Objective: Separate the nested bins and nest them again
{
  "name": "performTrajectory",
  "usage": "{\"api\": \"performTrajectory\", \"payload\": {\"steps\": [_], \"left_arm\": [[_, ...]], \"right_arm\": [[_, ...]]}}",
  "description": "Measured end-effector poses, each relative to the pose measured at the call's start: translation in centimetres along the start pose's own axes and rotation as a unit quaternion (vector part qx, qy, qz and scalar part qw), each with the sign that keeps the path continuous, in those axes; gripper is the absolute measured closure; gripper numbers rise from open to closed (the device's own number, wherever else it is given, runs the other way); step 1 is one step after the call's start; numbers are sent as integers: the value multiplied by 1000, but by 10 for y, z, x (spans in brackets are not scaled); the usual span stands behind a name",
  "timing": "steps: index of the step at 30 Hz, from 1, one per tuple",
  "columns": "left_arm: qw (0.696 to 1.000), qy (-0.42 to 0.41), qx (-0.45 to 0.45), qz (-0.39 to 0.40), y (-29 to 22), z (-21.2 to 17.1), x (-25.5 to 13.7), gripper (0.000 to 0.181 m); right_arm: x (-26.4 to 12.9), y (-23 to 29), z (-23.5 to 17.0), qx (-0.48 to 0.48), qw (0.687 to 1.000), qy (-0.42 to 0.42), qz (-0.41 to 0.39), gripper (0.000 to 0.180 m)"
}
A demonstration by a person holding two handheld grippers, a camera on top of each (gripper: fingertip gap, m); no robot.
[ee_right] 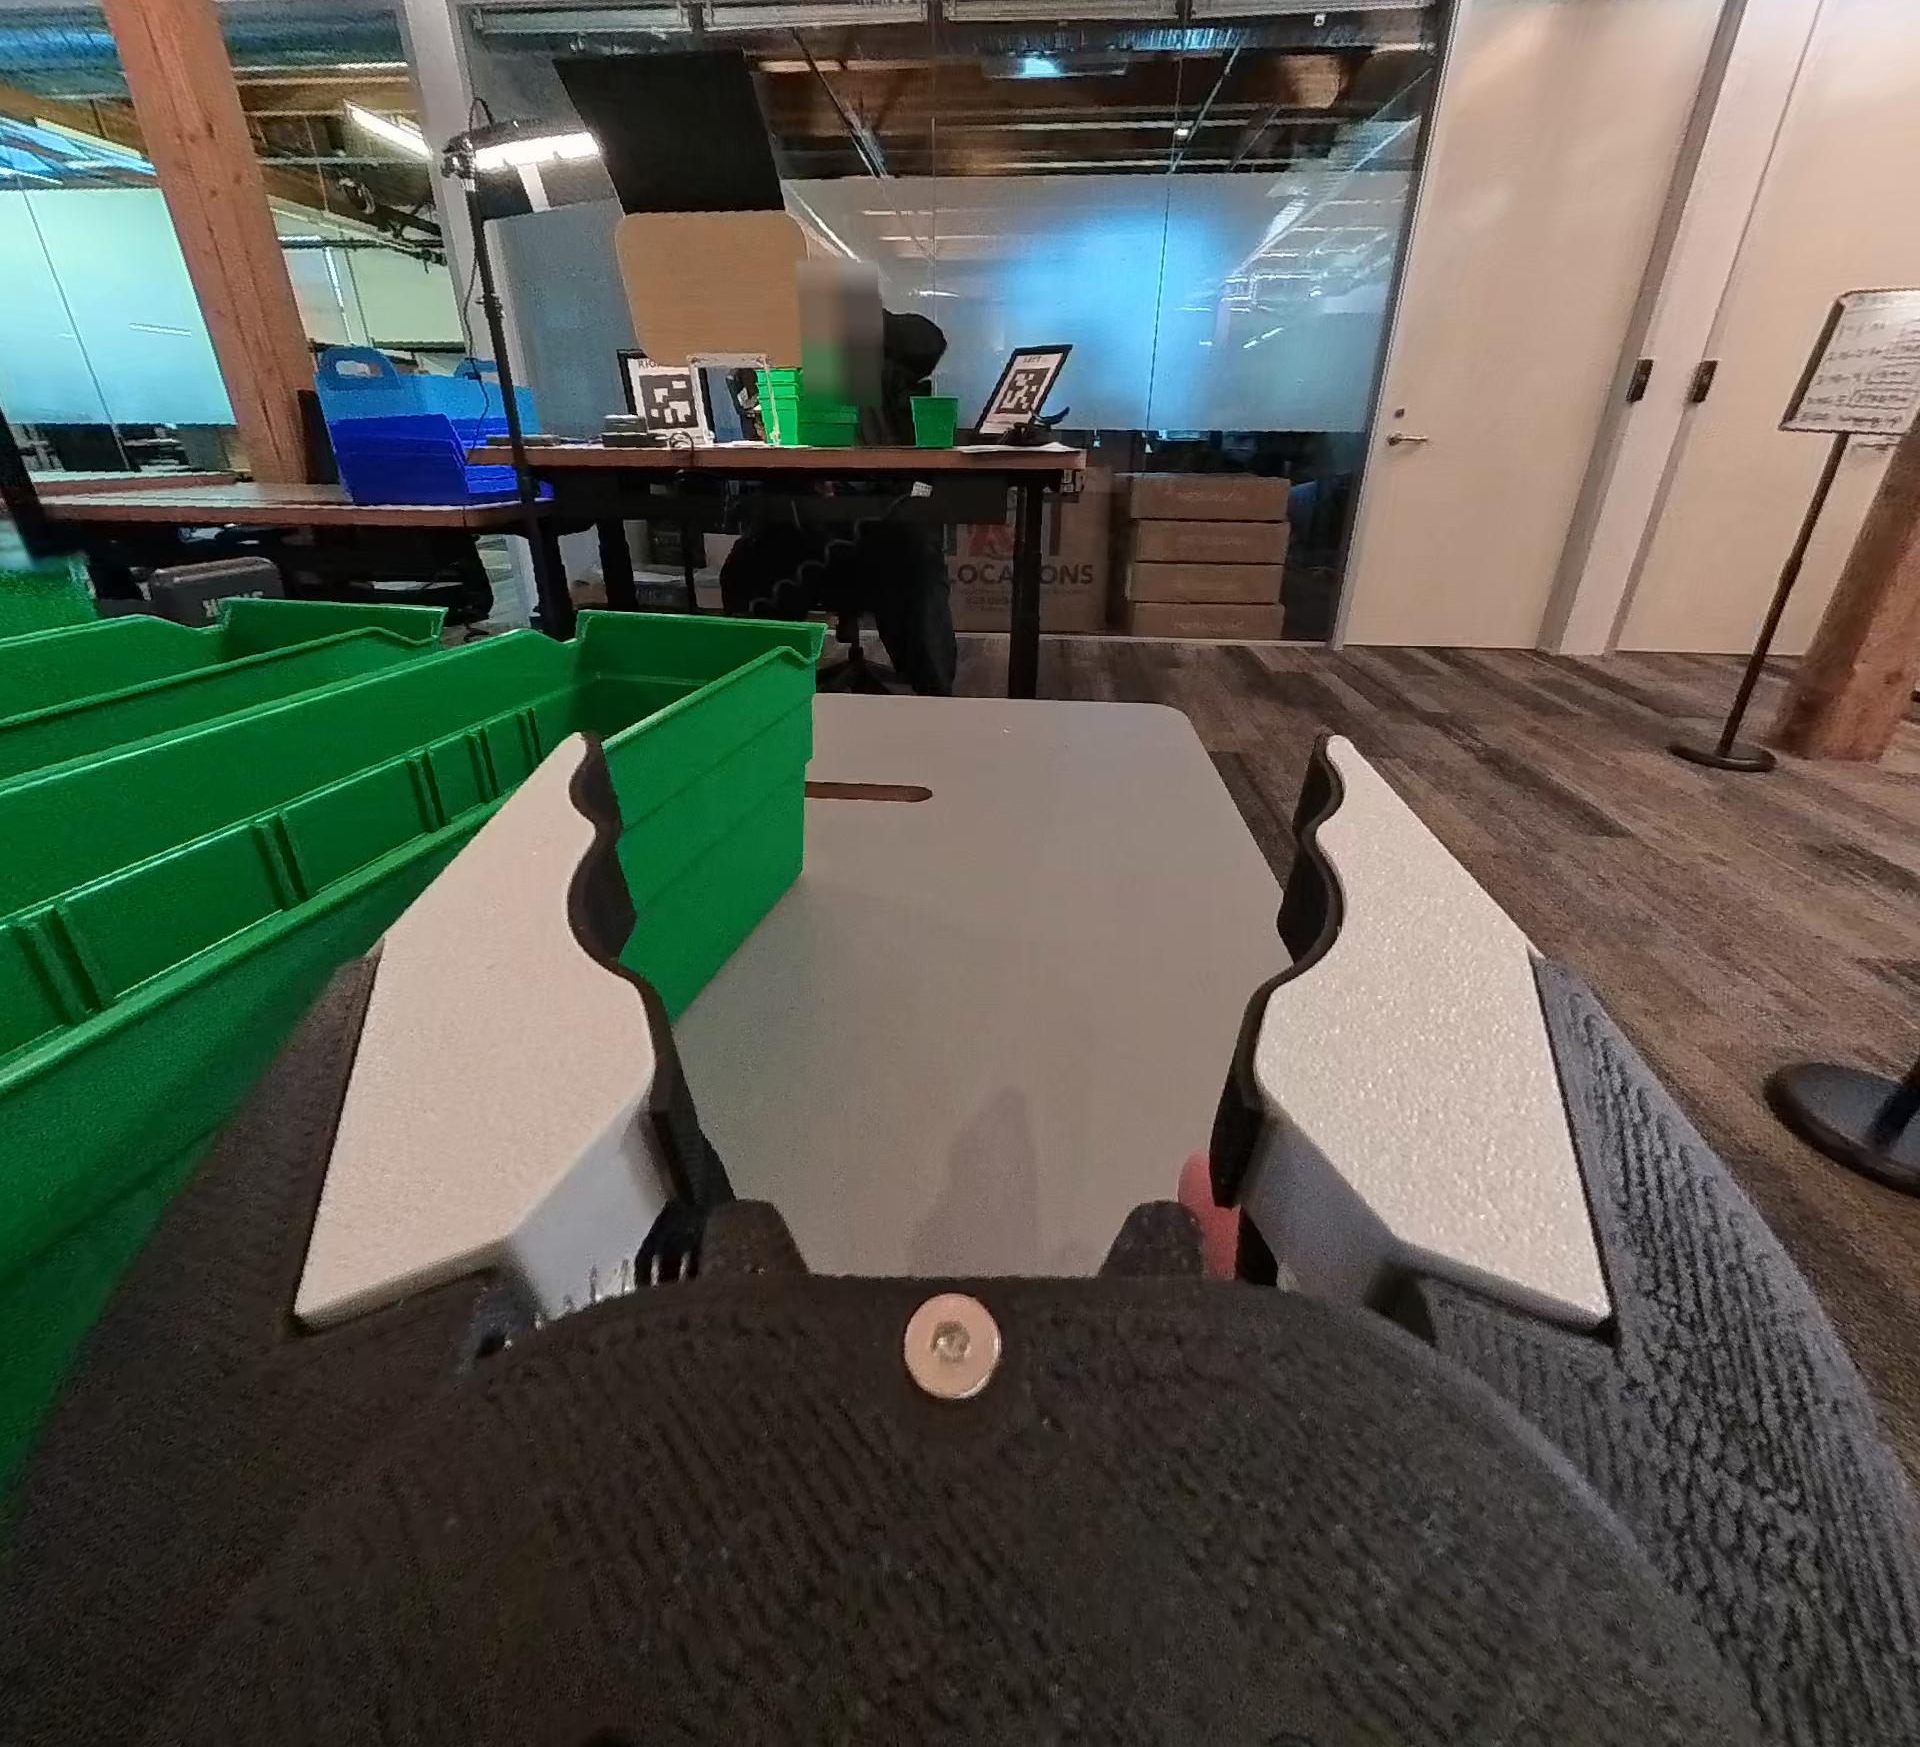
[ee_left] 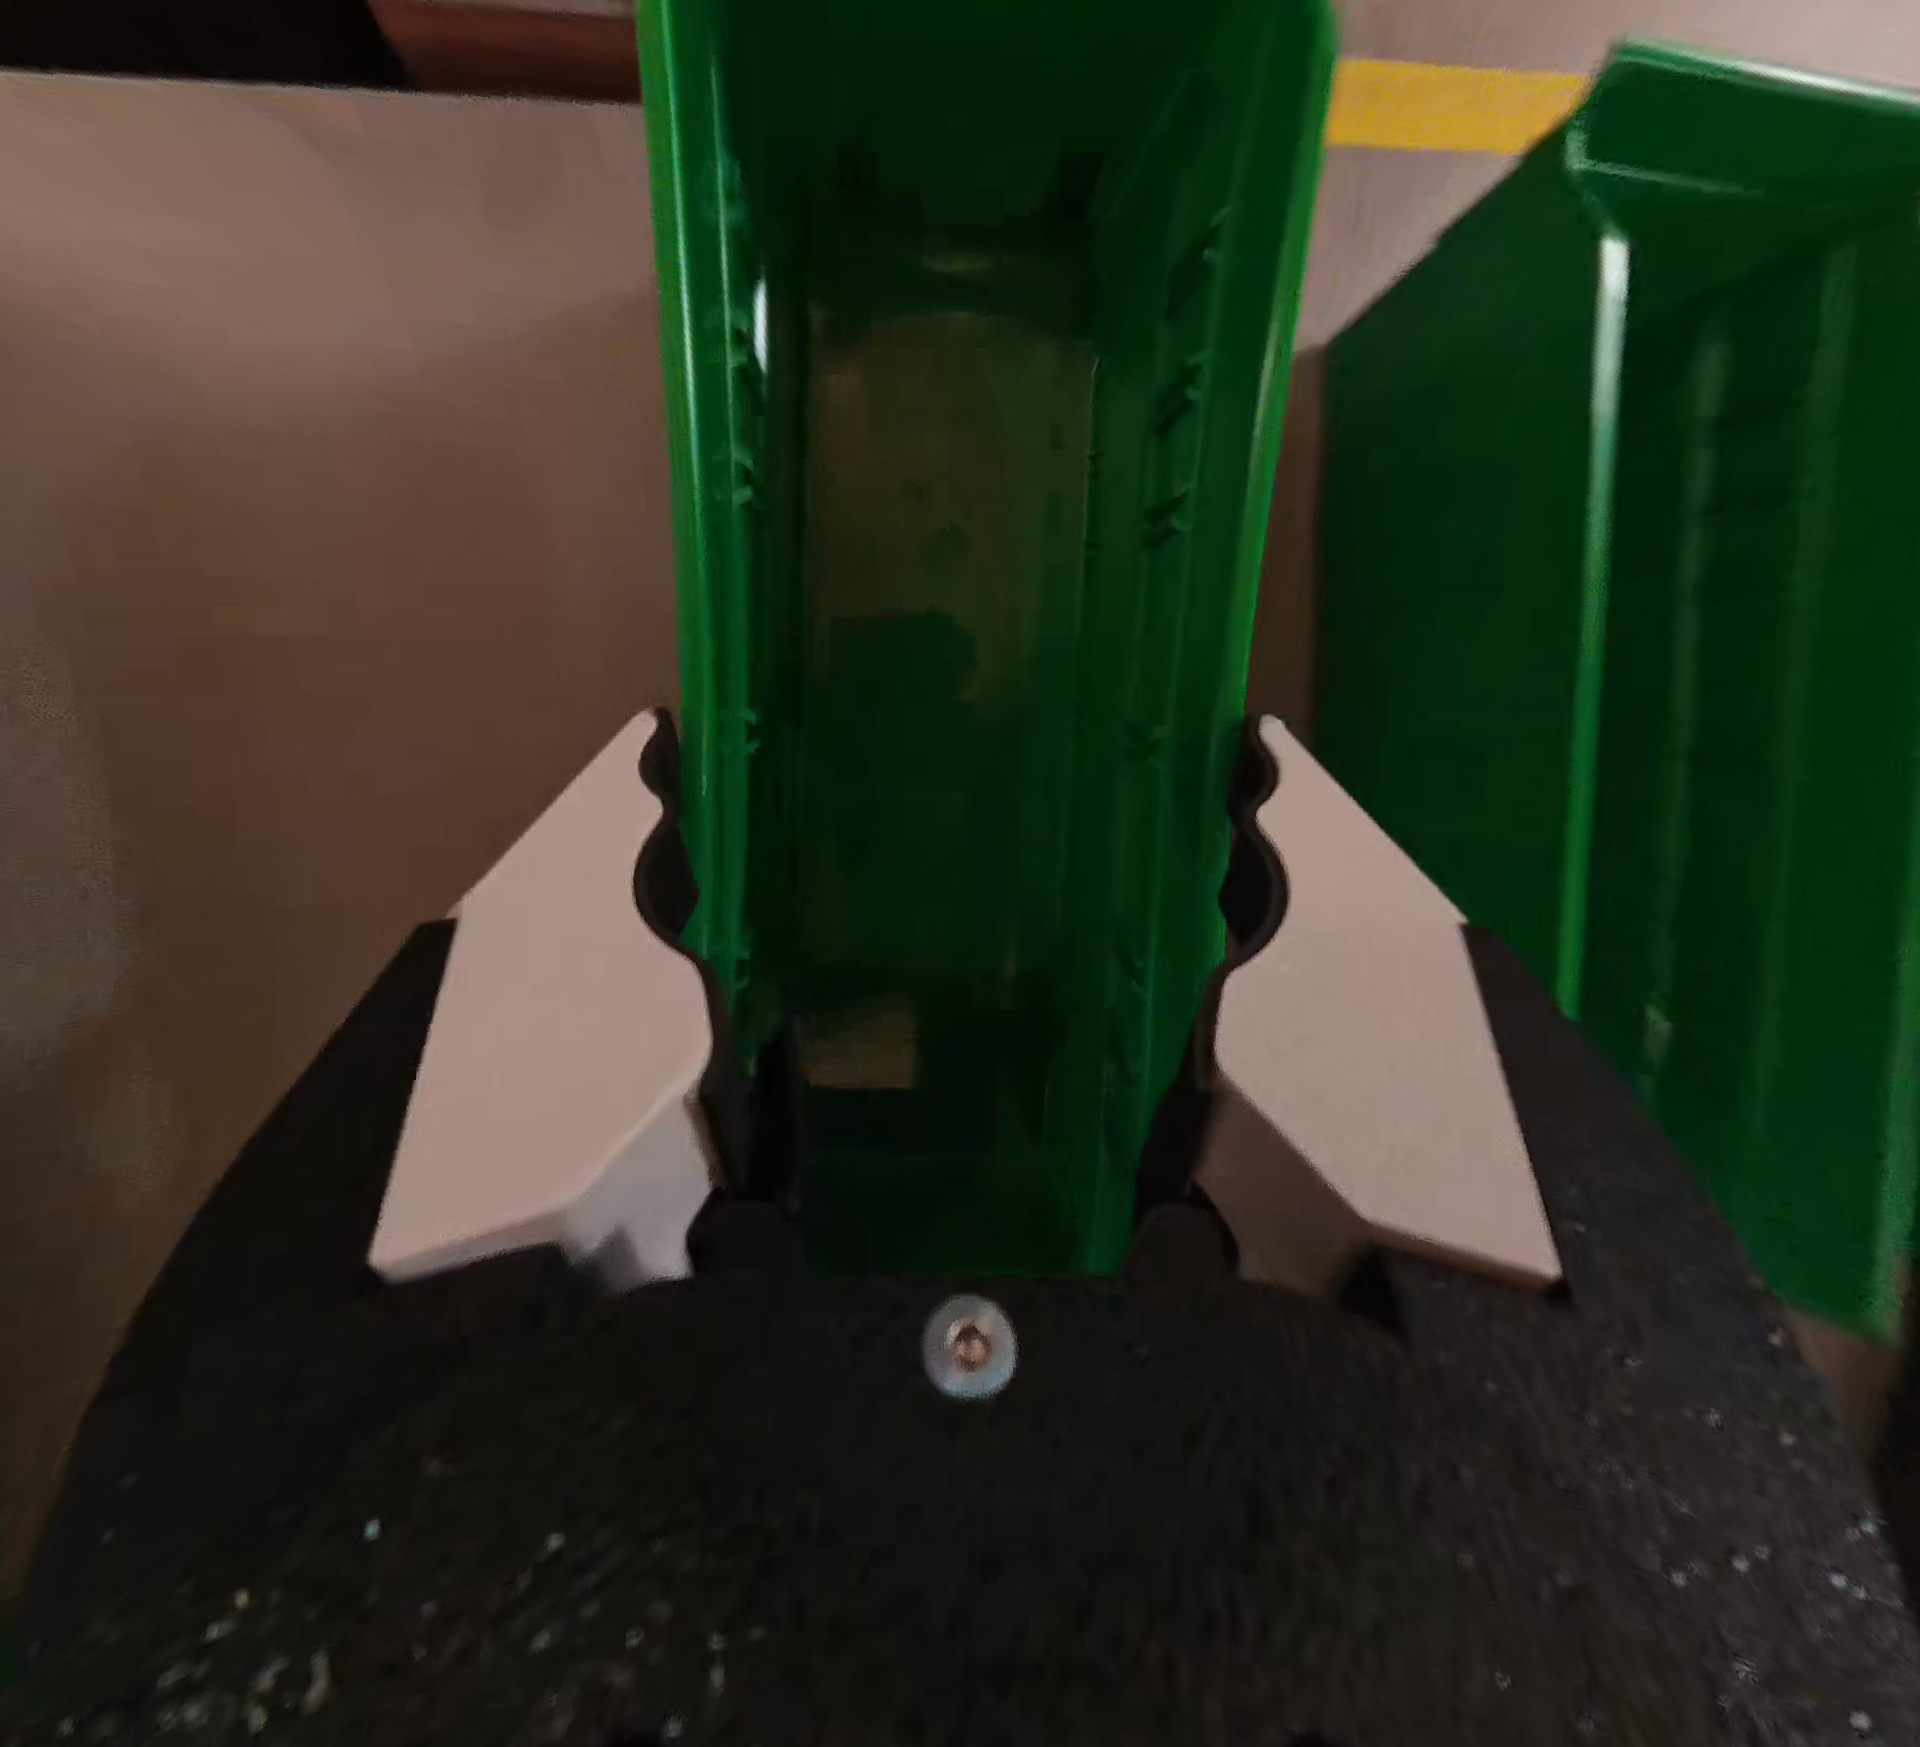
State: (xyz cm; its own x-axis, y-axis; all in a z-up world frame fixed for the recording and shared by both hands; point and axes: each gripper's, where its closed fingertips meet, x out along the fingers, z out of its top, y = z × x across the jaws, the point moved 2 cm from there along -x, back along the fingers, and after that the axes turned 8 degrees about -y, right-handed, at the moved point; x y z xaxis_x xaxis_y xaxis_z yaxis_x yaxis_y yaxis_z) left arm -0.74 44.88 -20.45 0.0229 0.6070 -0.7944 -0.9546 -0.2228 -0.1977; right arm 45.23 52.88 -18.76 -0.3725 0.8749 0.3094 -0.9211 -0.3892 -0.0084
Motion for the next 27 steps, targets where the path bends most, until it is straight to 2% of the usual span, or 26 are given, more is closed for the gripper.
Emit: {"api": "performTrajectory", "payload": {"steps": [3,6,8,9,11,15,18,20,22,24,27], "left_arm": [[998,-22,28,54,-11,-3,6,73],[999,-25,22,43,-24,-4,11,64],[997,-72,33,15,-30,4,8,61],[995,-95,34,1,-30,8,1,44],[988,-141,49,-30,-25,16,-26,24],[973,-194,127,-11,33,14,-113,21],[978,-143,139,58,123,-9,-156,21],[984,-81,122,100,190,-34,-164,21],[991,2,85,108,238,-70,-159,21],[992,55,69,88,261,-102,-150,21],[991,71,63,98,283,-119,-139,21]], "right_arm": [[1,1,-1,0,1000,2,3,52],[1,2,0,-1,1000,1,5,51],[0,2,0,0,1000,-1,6,51],[0,2,1,1,1000,-3,6,51],[-1,0,3,4,1000,-9,4,50],[-1,-2,3,8,1000,-10,1,49],[0,-1,4,1,1000,-12,-2,49],[-1,-2,4,-9,1000,-13,-7,49],[-1,-4,5,-9,1000,-15,-16,49],[-2,-6,6,-6,1000,-17,-21,49],[-4,-11,6,-3,999,-19,-33,49]]}}
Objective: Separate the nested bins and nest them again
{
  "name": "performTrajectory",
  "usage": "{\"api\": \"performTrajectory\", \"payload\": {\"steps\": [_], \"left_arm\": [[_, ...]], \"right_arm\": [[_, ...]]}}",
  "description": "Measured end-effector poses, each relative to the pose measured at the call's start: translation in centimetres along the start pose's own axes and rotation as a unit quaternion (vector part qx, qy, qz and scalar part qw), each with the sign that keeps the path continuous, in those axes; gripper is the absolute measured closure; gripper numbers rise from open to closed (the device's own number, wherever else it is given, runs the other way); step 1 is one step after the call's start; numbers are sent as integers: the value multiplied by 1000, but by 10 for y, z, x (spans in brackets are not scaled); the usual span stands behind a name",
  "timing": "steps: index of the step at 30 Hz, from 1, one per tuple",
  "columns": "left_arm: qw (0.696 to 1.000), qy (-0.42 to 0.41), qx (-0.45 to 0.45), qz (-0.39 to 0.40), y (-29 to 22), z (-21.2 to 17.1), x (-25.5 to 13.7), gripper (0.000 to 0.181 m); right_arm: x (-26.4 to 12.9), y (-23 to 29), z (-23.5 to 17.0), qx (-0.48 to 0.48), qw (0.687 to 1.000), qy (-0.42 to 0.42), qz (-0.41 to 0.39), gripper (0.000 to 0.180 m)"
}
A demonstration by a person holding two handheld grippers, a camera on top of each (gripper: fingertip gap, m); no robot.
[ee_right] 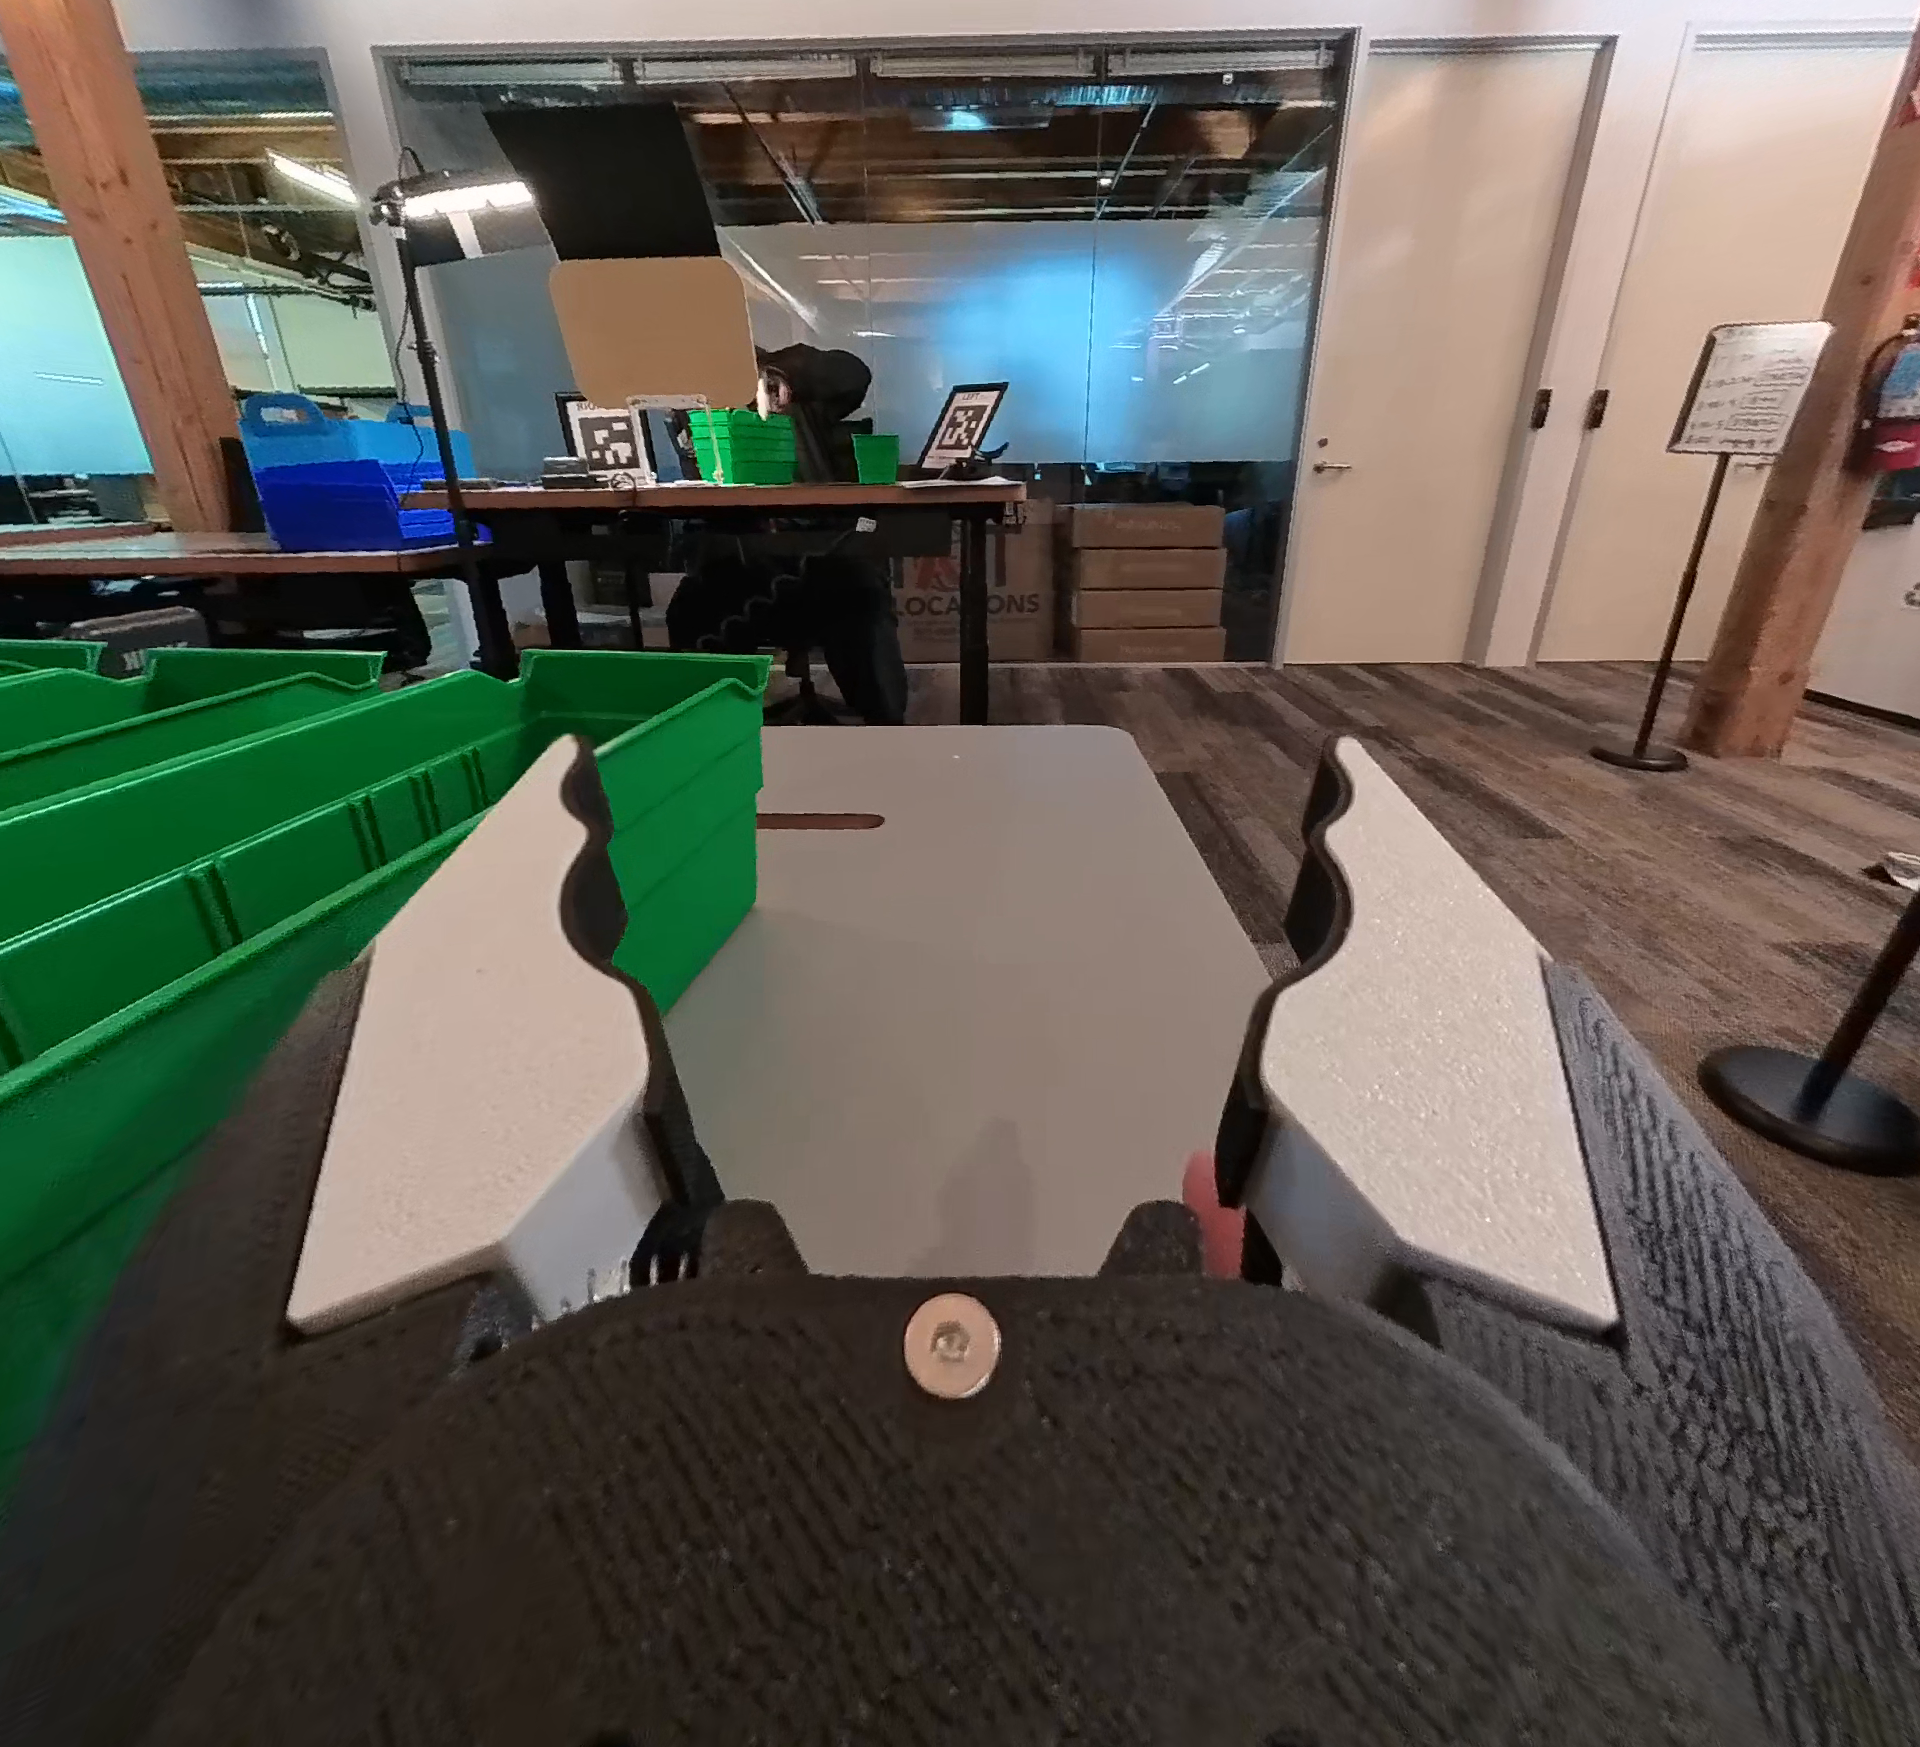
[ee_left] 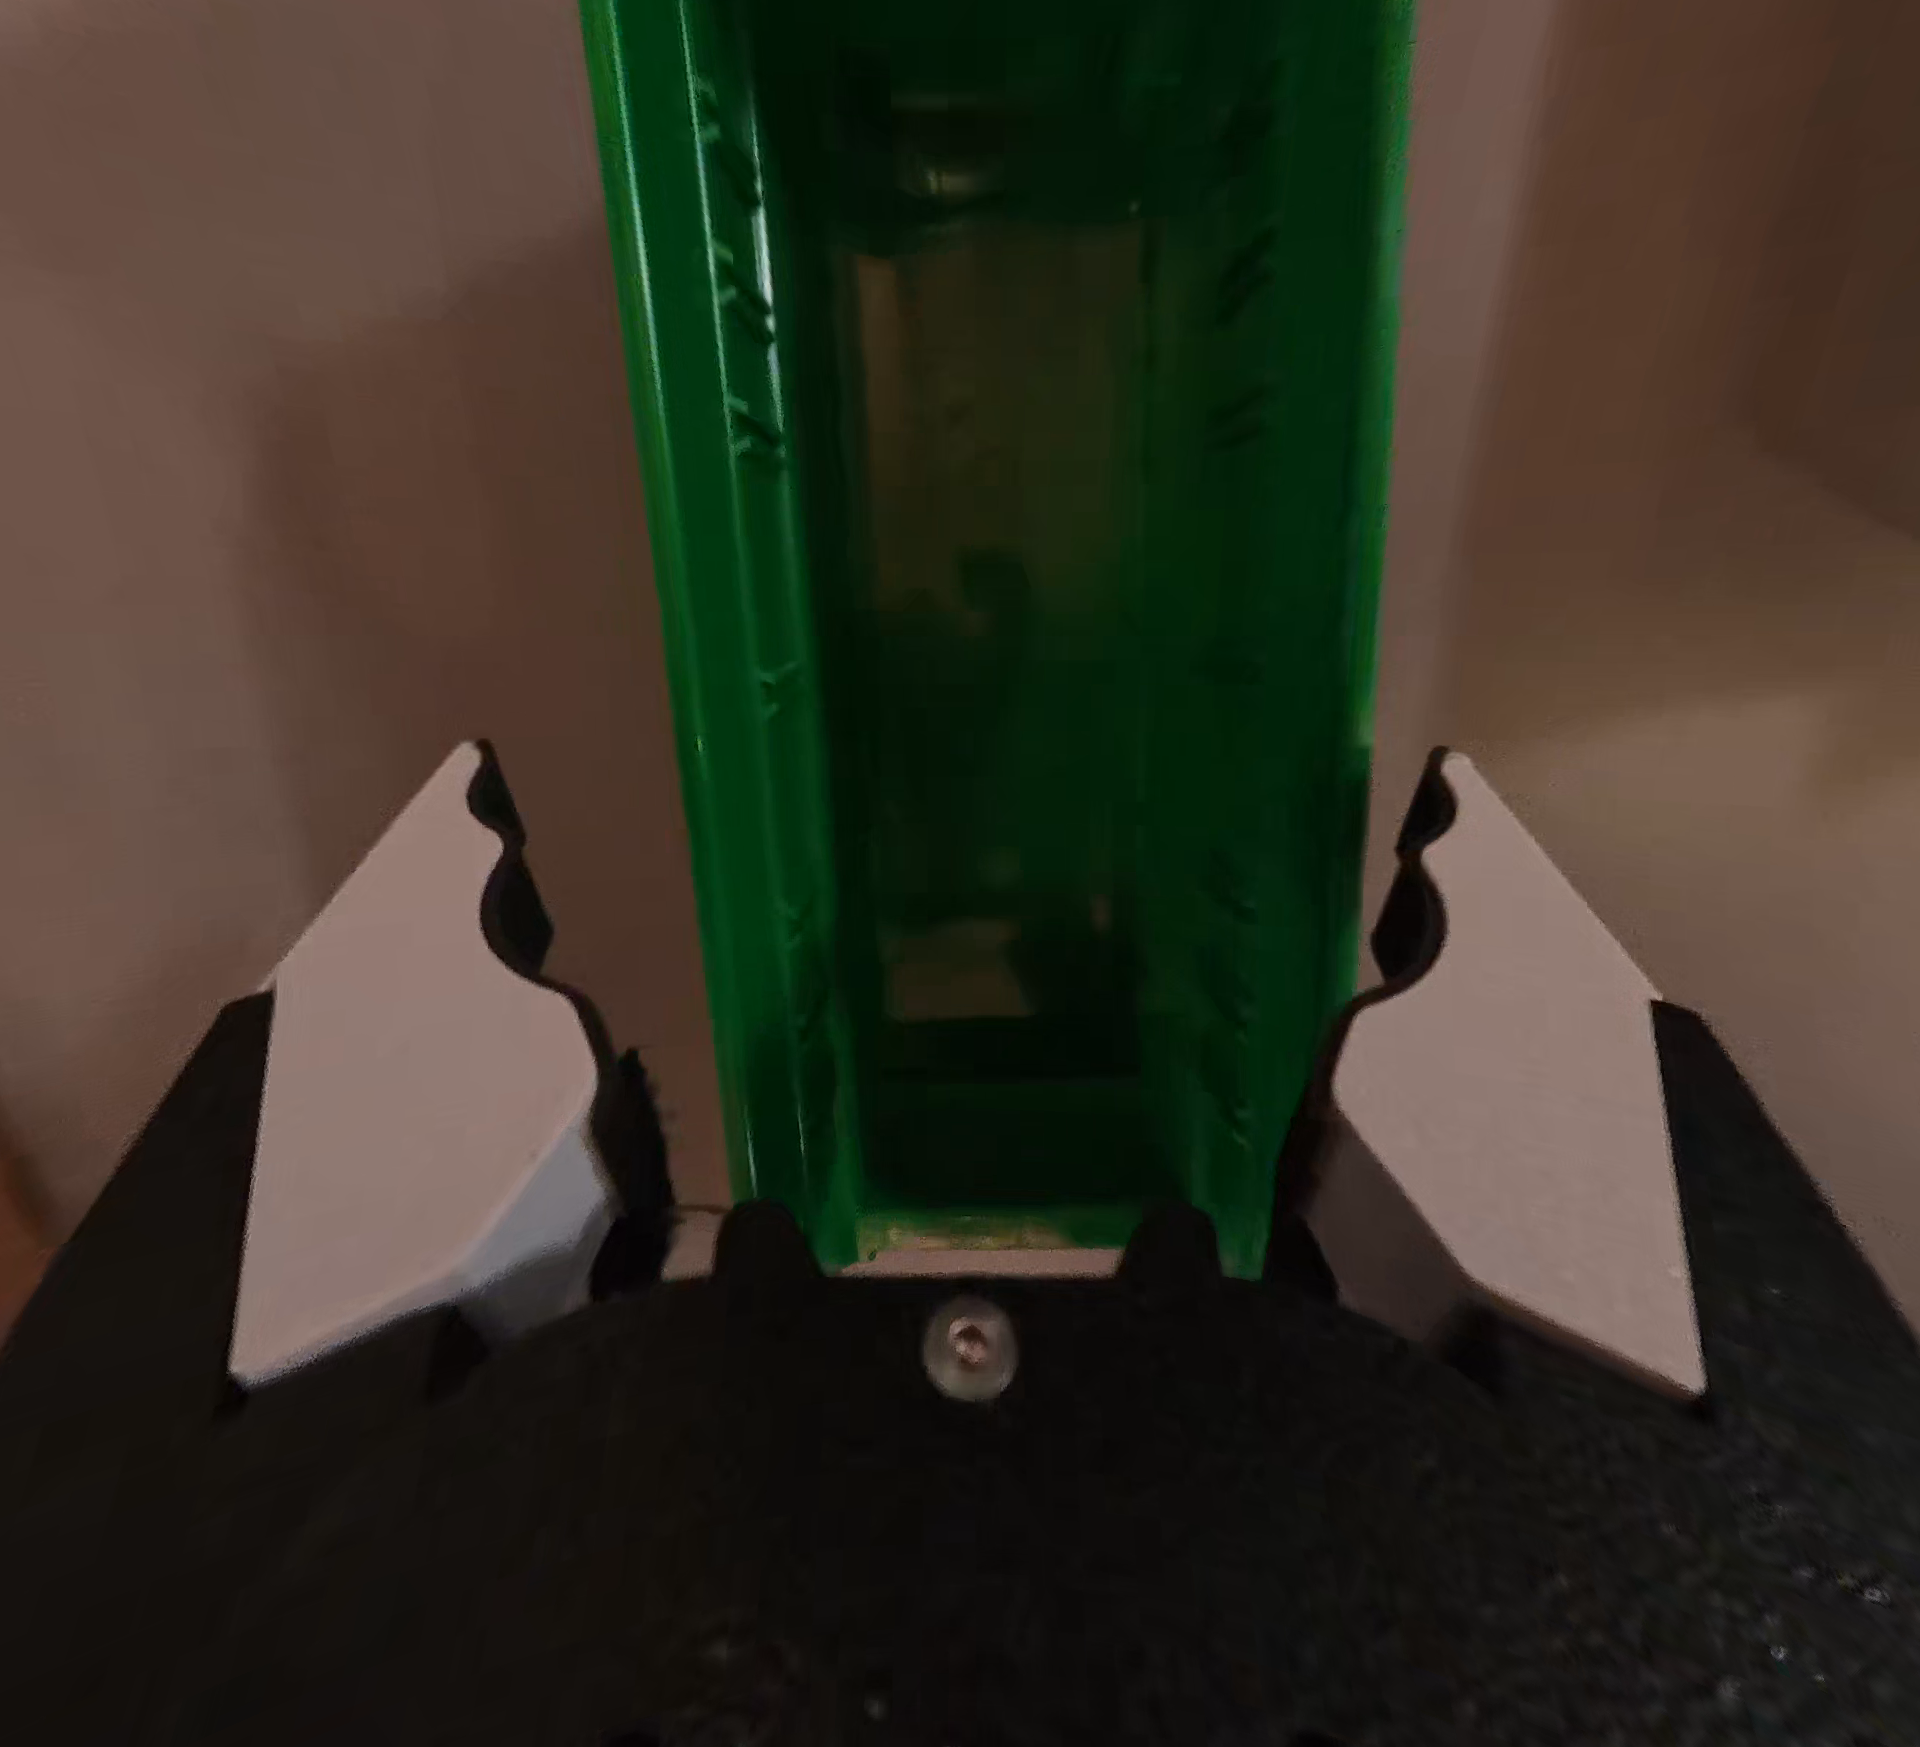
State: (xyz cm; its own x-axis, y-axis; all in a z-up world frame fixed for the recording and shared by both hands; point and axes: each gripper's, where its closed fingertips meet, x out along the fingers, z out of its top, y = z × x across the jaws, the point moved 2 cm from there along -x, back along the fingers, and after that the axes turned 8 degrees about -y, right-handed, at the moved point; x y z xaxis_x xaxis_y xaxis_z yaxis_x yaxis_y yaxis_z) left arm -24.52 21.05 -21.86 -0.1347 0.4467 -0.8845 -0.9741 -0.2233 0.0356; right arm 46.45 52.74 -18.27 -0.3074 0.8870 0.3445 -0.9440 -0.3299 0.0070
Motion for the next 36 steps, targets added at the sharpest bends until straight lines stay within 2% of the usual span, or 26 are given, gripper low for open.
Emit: {"api": "performTrajectory", "payload": {"steps": [4,5,7,9,12,16,21,24,28,30,34,36], "left_arm": [[996,48,-61,-39,-6,-15,15,25],[994,45,-77,-70,-13,-13,16,43],[991,26,-101,-81,-17,-5,15,60],[992,3,-96,-86,-24,5,16,68],[990,-26,-99,-101,-45,26,18,71],[986,-29,-100,-127,-82,58,22,69],[991,7,-79,-104,-117,85,43,64],[994,15,-82,-65,-119,90,61,54],[993,-22,-85,-82,-125,97,68,41],[992,-32,-72,-94,-130,93,61,22],[989,-87,3,-123,-136,68,22,23],[975,-184,15,-125,-123,64,-4,25]], "right_arm": [[-1,-1,0,3,1000,1,0,49],[0,0,0,3,1000,1,2,49],[1,2,-2,0,1000,6,7,49],[3,3,-4,-1,1000,12,12,49],[3,5,-5,-3,1000,14,16,49],[3,5,-5,-2,1000,13,17,49],[2,8,-3,-13,1000,10,23,49],[1,10,-3,-20,999,9,26,49],[1,9,-1,-29,999,6,25,49],[-1,9,1,-36,999,2,23,48],[-9,1,8,-73,997,-6,-6,48],[-14,-5,13,-87,996,-12,-30,49]]}}
